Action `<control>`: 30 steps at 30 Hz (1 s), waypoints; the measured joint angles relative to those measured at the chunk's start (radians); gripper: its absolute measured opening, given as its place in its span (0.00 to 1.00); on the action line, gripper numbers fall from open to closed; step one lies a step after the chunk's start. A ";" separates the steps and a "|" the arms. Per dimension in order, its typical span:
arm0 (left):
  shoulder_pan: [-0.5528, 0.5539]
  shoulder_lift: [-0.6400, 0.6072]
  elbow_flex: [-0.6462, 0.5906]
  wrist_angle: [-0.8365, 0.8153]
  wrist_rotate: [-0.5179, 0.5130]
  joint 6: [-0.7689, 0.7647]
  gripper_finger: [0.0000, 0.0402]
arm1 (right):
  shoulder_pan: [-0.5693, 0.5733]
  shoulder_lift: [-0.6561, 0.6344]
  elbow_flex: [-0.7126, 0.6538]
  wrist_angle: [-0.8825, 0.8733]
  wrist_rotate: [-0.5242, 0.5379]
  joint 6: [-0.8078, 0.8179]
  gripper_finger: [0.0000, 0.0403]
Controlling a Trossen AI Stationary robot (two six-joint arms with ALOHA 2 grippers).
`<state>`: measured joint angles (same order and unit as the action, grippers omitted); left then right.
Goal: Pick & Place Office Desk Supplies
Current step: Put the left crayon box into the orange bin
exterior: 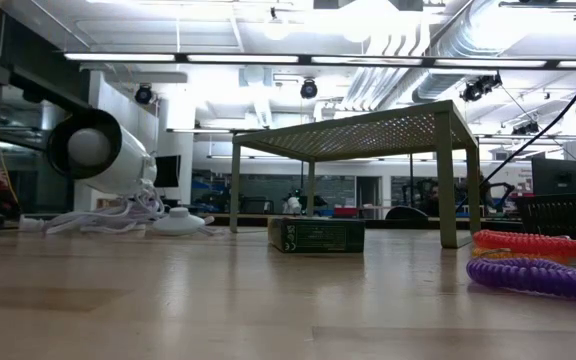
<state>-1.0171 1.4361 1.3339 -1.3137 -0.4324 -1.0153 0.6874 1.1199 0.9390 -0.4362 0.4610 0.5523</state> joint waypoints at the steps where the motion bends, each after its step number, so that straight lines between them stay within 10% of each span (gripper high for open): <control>1: -0.003 0.017 0.020 -0.014 0.000 0.000 0.00 | 0.000 0.000 0.000 0.000 0.000 0.000 0.21; 14: -0.060 0.285 0.300 -0.234 0.005 -0.055 0.00 | 0.000 0.000 0.000 0.000 0.000 0.000 0.21; 30: -0.061 0.344 0.314 -0.242 0.008 -0.115 0.00 | 0.000 0.000 0.000 0.000 0.000 0.000 0.21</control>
<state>-1.0782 1.7805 1.6482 -1.5558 -0.4240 -1.1305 0.6874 1.1200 0.9394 -0.4362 0.4610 0.5526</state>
